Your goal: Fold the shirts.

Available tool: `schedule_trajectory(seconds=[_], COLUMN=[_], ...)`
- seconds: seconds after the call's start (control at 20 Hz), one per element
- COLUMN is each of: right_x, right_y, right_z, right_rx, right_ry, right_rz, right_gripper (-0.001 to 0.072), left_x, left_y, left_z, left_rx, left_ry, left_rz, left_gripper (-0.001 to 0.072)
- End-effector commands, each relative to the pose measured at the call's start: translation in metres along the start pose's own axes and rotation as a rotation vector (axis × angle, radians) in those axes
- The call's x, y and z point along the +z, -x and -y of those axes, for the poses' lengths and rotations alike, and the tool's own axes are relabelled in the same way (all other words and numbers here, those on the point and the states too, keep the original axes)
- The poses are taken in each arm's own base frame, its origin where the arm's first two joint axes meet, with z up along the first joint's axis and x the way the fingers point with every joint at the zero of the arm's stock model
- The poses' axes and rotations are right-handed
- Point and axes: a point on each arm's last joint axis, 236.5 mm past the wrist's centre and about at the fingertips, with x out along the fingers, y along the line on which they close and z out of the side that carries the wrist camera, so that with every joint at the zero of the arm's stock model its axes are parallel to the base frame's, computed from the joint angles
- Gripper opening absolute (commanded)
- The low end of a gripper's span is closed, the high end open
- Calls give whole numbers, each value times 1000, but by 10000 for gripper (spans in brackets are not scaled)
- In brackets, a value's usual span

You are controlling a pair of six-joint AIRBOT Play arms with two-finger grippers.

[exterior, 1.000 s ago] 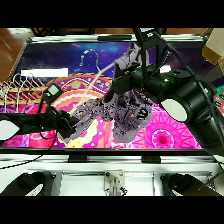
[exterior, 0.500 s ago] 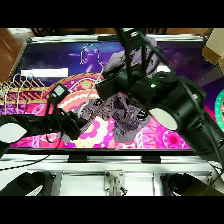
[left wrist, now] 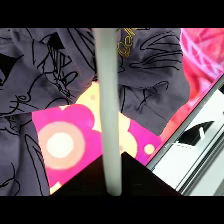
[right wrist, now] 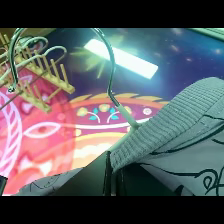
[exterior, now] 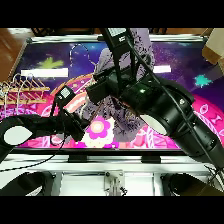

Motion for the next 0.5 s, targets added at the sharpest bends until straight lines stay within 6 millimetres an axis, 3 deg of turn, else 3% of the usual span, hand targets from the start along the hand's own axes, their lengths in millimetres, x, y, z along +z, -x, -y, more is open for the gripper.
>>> schedule_trajectory(seconds=[0.0, 0.05, 0.1, 0.15, 0.45], right_x=[7, 8, 8, 7, 0], right_y=[6, 11, 18, 26, 98], right_z=[21, 27, 32, 37, 70], right_rx=[-90, -112, -132, -150, -260], right_ry=[36, 39, 42, 45, -20], right_rz=[21, 20, 13, 1, -51], right_gripper=[108, 207, 383, 473, 504], left_x=[-16, -21, -23, -22, -17], left_y=[13, 19, 23, 25, 15], left_z=[-8, -11, -12, -11, -11], left_rx=[52, 71, 81, 82, 69], left_ry=[-31, -49, -60, -62, -57], left_rz=[-57, -73, -78, -73, -61], left_gripper=[60, 60, 60, 60, 60])
